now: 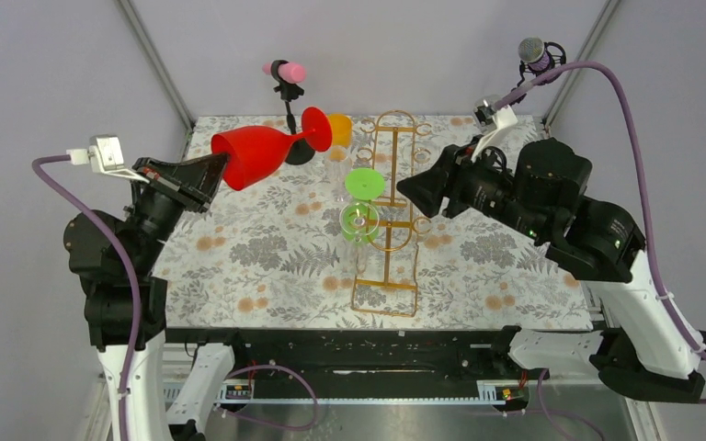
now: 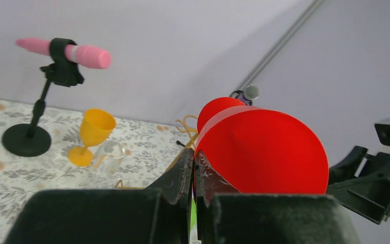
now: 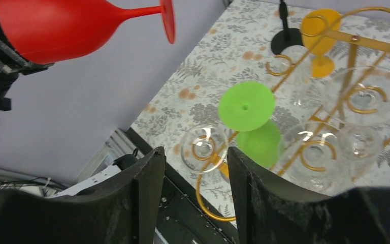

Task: Place the wine glass upside down on the wine glass rack
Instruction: Turn the wine glass upside down at the wine rack.

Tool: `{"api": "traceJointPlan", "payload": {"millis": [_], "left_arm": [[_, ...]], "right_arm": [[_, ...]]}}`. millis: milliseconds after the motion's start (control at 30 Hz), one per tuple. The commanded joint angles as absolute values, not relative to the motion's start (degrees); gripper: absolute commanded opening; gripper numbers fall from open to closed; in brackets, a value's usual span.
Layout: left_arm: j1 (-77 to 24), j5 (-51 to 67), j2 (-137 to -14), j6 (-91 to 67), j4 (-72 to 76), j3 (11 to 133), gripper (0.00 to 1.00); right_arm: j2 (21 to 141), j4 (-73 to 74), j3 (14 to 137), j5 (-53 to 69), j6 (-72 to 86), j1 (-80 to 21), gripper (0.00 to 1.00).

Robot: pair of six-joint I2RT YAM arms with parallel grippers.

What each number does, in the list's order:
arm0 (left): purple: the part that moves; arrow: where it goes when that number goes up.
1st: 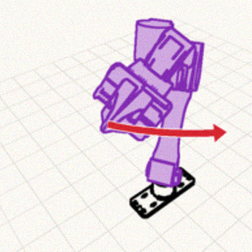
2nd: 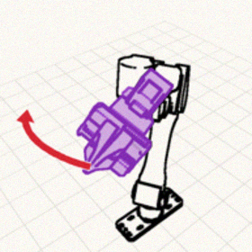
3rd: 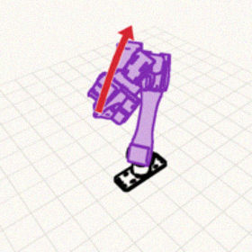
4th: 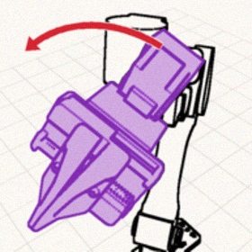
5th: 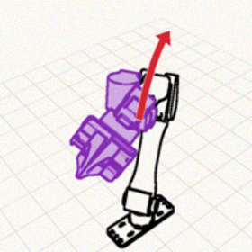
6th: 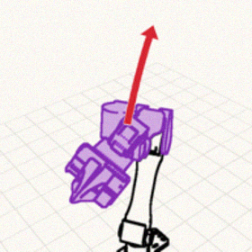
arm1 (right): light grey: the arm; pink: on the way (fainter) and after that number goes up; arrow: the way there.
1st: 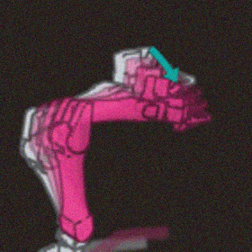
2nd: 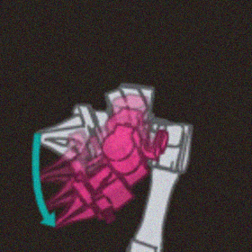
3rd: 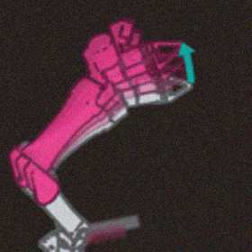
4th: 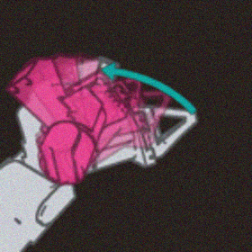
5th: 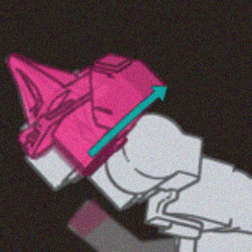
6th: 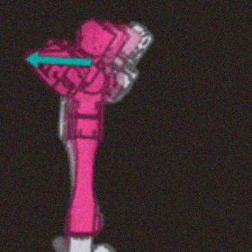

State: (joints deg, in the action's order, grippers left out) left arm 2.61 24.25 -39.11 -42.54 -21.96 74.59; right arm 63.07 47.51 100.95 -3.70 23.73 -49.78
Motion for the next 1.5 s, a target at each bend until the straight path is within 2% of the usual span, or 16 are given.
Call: {"api": "traceJointPlan", "payload": {"millis": [0, 133, 300, 767, 1133, 1267, 1300, 1467], "left_arm": [[0.5, 29.1, -41.0, -45.2, -18.8, 76.9, 0.0], [-2.0, 27.8, -40.0, -44.1, -18.8, 76.4, 0.0], [-3.8, 28.7, -40.2, -44.3, -18.8, 75.0, 0.0], [-8.9, 28.3, -40.0, -42.1, -20.0, 74.7, 0.0], [-11.2, 28.0, -40.3, -42.0, -20.0, 75.0, 0.0], [-11.4, 28.1, -39.8, -42.1, -20.0, 75.0, 0.0], [-11.4, 28.2, -39.7, -42.1, -20.1, 75.0, 0.0], [-11.5, 28.5, -39.2, -42.0, -20.0, 74.5, 0.0]], "right_arm": [[65.4, 42.7, 106.5, -11.3, 24.0, -57.1, 0.57], [65.9, 37.2, 104.2, -17.1, 25.0, -59.6, 0.57], [67.6, 31.1, 103.1, -17.1, 26.8, -60.7, 0.57], [72.2, 31.1, 103.5, -21.6, 28.6, -62.4, 0.55], [73.7, 32.1, 103.9, -21.2, 28.5, -62.4, 0.46], [74.1, 32.9, 103.8, -22.1, 28.0, -62.4, 0.45], [74.1, 32.9, 103.7, -22.2, 28.0, -62.4, 0.44], [73.8, 32.7, 103.2, -22.0, 27.2, -62.4, 0.15]]}}
